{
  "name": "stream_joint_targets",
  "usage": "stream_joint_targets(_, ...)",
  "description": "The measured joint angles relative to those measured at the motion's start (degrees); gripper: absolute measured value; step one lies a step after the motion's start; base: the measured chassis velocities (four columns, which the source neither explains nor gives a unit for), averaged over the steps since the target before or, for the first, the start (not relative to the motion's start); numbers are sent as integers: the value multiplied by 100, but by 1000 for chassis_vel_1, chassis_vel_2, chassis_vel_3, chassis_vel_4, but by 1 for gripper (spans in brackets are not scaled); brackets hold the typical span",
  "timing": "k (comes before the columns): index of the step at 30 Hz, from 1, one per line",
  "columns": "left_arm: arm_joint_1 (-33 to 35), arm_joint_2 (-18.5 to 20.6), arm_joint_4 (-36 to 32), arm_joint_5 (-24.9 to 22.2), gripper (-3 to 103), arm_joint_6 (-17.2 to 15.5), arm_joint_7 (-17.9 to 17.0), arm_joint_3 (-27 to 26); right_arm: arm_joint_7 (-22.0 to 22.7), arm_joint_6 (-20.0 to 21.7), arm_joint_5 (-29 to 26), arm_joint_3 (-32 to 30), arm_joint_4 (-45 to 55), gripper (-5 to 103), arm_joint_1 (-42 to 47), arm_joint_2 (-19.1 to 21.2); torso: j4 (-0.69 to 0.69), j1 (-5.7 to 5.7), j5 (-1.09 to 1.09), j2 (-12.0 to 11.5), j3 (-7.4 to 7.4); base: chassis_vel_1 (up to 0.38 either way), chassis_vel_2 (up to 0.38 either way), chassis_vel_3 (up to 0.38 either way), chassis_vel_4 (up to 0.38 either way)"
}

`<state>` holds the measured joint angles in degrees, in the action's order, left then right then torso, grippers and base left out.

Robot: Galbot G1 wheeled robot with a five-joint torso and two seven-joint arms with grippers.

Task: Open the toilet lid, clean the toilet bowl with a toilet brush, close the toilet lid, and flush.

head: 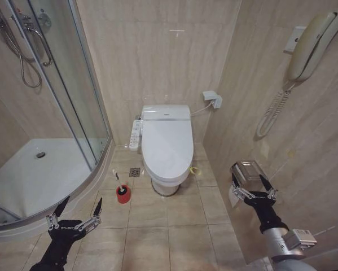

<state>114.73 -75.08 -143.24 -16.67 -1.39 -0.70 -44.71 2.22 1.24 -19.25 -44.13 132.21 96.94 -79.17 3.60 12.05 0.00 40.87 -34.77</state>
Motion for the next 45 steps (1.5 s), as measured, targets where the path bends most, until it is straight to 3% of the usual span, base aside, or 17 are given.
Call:
stream_joint_targets(26, 0, 0, 0, 0, 100, 0, 0, 0, 7, -136, -210, -106, 192, 100, 121, -90, 0, -2, 0, 1, 1, -18, 13, 11, -16)
stream_joint_targets(36, 0, 0, 0, 0, 100, 0, 0, 0, -27, -579, -230, -285, 183, 100, 164, -84, 0, 1, 1, -1, 0, -102, 88, 85, -86)
stream_joint_targets(45, 0, 0, 0, 0, 100, 0, 0, 0, -24, -572, -311, -268, 232, 100, 162, -58, -1, -4, 1, 1, 1, -7, 6, 3, -9)
